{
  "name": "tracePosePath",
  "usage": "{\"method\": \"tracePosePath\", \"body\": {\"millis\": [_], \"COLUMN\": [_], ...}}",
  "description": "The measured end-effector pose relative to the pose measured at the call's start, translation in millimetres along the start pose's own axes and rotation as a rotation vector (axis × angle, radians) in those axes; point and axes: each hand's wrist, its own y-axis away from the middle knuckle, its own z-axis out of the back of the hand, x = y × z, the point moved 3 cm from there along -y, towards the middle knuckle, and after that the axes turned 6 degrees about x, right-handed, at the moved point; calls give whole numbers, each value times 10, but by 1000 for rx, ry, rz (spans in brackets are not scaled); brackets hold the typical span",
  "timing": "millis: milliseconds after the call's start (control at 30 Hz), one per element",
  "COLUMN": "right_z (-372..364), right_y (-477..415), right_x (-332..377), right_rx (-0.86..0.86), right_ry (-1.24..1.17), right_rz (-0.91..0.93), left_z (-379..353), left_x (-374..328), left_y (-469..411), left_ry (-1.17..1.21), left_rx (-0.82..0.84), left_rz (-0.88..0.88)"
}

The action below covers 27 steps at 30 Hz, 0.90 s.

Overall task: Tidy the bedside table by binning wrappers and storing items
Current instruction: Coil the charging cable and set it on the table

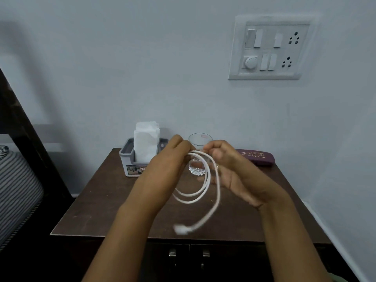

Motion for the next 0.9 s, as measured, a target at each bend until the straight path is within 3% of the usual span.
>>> {"method": "tracePosePath", "body": {"millis": [67, 133, 200, 333, 467, 633, 733, 900], "right_z": [-102, -167, -178, -78, -133, -176, -172, -138], "right_y": [-30, -78, -111, -124, -164, -191, -187, -159], "right_x": [-22, -10, 14, 29, 46, 30, 1, -34], "right_rx": [-44, -121, -194, -329, -398, -456, -439, -444], "right_ry": [252, 456, 483, 297, 303, 301, 215, 208], "right_rz": [-49, 15, 104, 166, 236, 256, 216, 176], "left_z": [11, -1, -24, -53, -86, -61, -19, -21], "left_x": [2, 67, 151, 158, 73, 2, 41, 111], "left_y": [-6, -27, -40, 5, 31, -1, -13, 1], "left_ry": [-55, -94, -31, 599, 1184, 1680, 1670, 1323], "left_rx": [-51, -62, -12, 102, 116, 126, 103, 63], "left_rz": [54, 115, 168, 273, 387, 460, 472, 496]}}
